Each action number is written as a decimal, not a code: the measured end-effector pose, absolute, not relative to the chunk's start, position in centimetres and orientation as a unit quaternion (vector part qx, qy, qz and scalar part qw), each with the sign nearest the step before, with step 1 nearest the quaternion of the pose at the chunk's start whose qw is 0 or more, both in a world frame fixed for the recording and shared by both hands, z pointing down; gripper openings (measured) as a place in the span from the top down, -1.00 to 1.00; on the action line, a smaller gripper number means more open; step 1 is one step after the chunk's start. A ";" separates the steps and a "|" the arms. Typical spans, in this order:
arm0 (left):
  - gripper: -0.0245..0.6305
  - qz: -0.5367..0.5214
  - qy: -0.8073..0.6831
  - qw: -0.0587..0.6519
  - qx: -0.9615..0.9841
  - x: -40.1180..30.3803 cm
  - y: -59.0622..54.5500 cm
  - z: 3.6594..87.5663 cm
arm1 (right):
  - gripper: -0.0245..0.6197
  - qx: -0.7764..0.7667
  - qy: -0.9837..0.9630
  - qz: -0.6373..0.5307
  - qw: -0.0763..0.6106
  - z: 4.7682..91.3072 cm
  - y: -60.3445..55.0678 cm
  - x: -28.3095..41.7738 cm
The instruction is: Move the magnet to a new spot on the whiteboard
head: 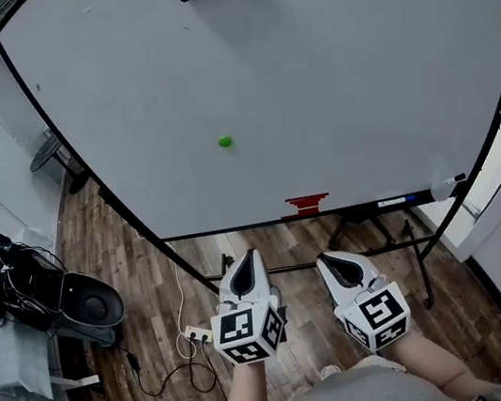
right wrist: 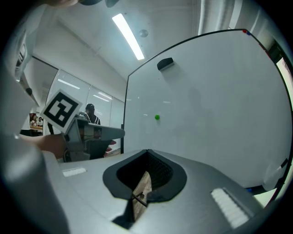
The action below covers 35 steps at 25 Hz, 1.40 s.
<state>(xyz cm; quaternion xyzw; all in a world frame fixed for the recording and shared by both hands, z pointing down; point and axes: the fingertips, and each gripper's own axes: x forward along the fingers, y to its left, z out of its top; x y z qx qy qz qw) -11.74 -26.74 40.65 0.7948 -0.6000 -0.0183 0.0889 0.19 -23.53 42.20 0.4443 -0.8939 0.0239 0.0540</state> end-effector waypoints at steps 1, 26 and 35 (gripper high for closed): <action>0.91 -0.020 -0.601 0.085 0.795 -11.7 -27.7 40.3 | 0.92 0.445 -0.894 0.025 0.054 42.2 -23.8 0.3; 0.50 -0.035 -0.636 0.027 0.770 -13.8 -46.3 33.1 | 0.92 0.453 -0.890 0.024 0.055 43.3 -29.2 -0.8; 0.47 -0.025 -0.639 0.010 0.769 -14.0 -49.9 32.6 | 0.92 0.459 -0.887 0.021 0.051 43.1 -32.5 -1.4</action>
